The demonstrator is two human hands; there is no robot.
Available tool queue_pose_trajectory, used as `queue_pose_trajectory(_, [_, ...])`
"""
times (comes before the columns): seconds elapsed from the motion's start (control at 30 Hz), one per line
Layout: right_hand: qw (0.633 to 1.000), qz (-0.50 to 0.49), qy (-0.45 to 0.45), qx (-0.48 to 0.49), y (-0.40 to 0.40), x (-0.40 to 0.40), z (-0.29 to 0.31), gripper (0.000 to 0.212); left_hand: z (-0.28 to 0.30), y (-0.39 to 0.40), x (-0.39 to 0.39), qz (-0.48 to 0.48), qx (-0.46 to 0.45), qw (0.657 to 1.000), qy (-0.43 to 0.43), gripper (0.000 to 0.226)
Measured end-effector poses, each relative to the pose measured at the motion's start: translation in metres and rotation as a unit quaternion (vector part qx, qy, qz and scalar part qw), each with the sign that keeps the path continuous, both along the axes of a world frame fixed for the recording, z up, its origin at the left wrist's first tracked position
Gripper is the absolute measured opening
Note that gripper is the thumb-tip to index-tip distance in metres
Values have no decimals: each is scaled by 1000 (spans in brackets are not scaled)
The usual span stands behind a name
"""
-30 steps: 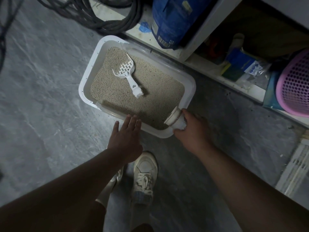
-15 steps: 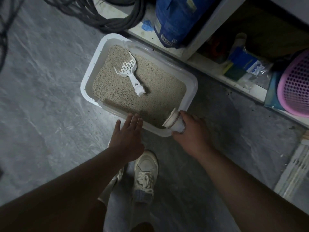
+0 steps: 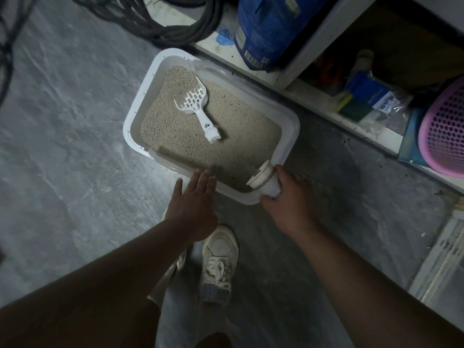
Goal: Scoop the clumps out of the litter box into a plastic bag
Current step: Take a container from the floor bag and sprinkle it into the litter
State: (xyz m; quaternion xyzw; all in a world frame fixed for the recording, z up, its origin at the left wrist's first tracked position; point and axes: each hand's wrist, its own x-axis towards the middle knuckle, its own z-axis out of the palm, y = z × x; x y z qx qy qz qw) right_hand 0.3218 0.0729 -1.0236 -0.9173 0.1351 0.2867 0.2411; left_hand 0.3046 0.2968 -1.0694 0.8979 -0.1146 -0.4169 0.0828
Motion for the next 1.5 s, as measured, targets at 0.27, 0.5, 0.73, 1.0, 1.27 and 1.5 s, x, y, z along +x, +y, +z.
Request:
queue_pose_trajectory(0.27, [995, -98, -22, 3, -3, -2, -4, 62, -1, 1, 0, -7, -3, 1000, -4, 85])
queue_pose_trajectory(0.5, [987, -156, -46, 4, -17, 28, -8, 67, -3, 2, 1, -14, -4, 1000, -9, 86])
queue_pose_trajectory(0.73, [989, -147, -27, -4, -21, 47, -13, 69, -6, 1, 1, -8, -4, 1000, -12, 87])
queue_pose_trajectory(1.0, [988, -147, -40, -18, -20, 55, -16, 69, -4, 2, 3, -16, -1, 1000, -7, 86])
queue_pose_trajectory(1.27, [991, -121, -40, -45, -17, 60, -17, 74, 0, 1, 6, -13, -2, 1000, 4, 91])
queue_pose_trajectory(1.5, [990, -117, -45, -71, -18, 61, -15, 72, 1, 0, 7, -17, 0, 1000, 8, 95])
